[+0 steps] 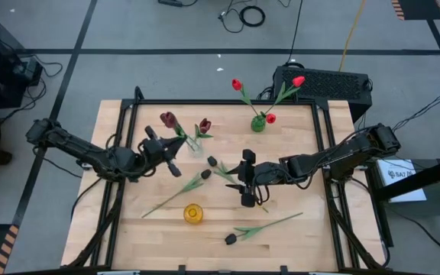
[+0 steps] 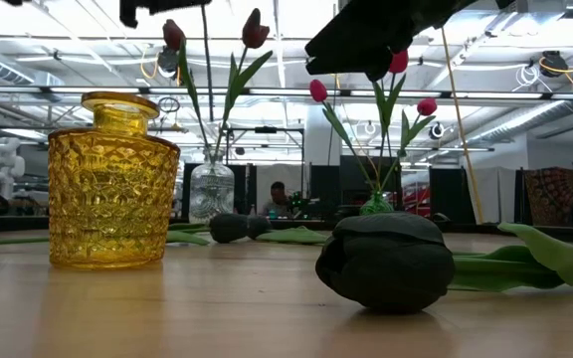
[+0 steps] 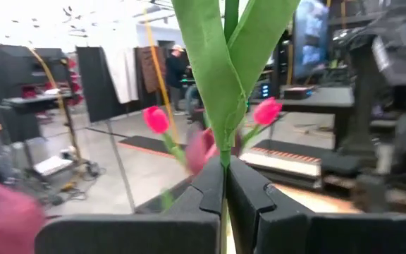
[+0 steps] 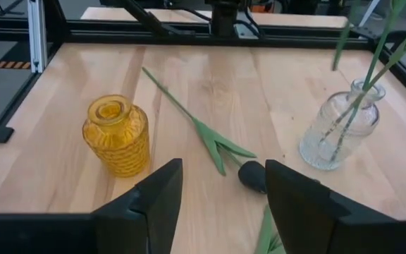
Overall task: Sort flowers into vase by color
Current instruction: Put the dark red tulip into the transparent vase
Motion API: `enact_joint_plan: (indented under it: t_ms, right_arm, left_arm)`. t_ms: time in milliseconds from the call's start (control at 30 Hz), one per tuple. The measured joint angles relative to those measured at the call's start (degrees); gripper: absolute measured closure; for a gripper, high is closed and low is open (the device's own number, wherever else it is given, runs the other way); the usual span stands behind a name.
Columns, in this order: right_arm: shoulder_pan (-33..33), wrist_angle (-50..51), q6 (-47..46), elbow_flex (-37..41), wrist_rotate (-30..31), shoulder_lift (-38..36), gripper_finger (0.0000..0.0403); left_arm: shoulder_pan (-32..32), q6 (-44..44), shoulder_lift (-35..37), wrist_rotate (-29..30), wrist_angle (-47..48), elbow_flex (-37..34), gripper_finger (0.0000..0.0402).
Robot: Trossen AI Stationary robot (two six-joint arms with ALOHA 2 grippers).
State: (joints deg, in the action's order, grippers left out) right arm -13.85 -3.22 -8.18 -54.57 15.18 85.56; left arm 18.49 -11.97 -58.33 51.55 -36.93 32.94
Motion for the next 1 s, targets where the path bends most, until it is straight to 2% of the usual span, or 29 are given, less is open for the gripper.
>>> enact_joint_plan:
  t_ms: [533, 633, 1000]
  right_arm:
    - [0.0, 2.6, -0.18, 0.0, -0.02, 0.02, 0.0209]
    - [0.0, 4.22, -0.18, 0.0, -0.07, 0.0, 0.0209]
    - [-0.36, 15.9, -4.86, 0.0, -0.37, -7.84, 0.0209]
  left_arm:
    - [-7.25, -0.83, -0.2, -1.85, -1.63, -3.62, 0.0391]
    - [-7.87, -0.81, -0.2, -3.82, -1.83, -3.62, 0.0391]
    - [-9.63, -2.16, -0.2, -6.99, -3.14, -3.62, 0.0391]
